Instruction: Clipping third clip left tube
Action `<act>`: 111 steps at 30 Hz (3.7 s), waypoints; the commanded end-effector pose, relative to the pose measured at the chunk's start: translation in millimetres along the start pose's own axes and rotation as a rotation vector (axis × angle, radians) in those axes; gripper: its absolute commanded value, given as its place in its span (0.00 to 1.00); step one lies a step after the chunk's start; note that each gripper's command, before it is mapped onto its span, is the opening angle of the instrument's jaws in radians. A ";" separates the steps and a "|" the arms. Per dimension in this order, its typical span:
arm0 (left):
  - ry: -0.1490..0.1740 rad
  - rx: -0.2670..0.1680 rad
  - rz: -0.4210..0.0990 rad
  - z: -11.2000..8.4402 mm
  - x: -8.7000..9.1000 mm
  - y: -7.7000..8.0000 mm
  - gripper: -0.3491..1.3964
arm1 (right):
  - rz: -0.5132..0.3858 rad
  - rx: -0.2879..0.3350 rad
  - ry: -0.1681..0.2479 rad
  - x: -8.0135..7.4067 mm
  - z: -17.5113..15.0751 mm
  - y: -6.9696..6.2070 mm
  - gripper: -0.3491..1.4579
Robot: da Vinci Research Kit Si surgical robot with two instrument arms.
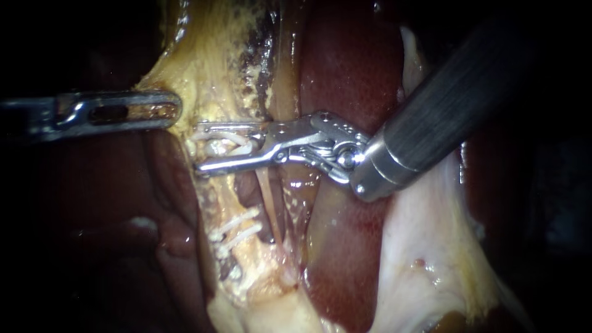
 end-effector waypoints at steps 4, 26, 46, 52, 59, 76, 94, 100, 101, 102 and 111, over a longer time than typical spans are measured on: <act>-0.003 -0.006 0.000 -0.8 -0.3 0.4 0.00 | 0.008 0.004 0.000 0.4 -0.4 -0.8 0.47; -0.002 -0.013 -0.005 -2.7 -1.1 0.1 0.00 | 0.181 -0.005 -0.240 2.2 -3.1 -6.9 0.50; -0.008 -0.013 -0.010 -3.3 -1.2 -1.0 0.00 | 0.176 -0.060 -0.352 -3.1 -3.5 -2.6 0.50; -0.008 -0.013 -0.010 -3.3 -1.3 -1.1 0.00 | 0.175 -0.034 -0.342 -3.7 -2.3 -2.7 0.50; -0.010 -0.011 -0.011 -3.3 -1.3 -1.1 0.00 | 0.197 0.055 -0.303 -3.4 -1.6 -3.9 0.50; -0.008 -0.010 -0.011 -3.5 -1.5 -1.0 0.00 | 0.270 0.195 -0.245 -2.8 0.1 -6.9 0.50; -0.011 -0.015 -0.011 -3.3 -1.8 -0.2 0.00 | 0.328 0.257 -0.238 -3.3 1.6 -7.9 0.49; -0.012 -0.017 -0.012 -3.1 -1.9 -0.4 0.00 | 0.337 0.304 -0.197 -3.8 5.3 -8.3 0.49; -0.012 -0.017 -0.012 -3.1 -1.9 -0.4 0.00 | 0.337 0.307 -0.192 -3.8 5.7 -8.4 0.49; -0.012 -0.017 -0.012 -3.1 -1.8 -0.5 0.00 | 0.338 0.309 -0.180 -3.8 6.0 -8.5 0.49; -0.013 -0.018 -0.013 -2.9 -1.8 -0.7 0.00 | 0.341 0.309 -0.146 -3.7 6.5 -8.2 0.49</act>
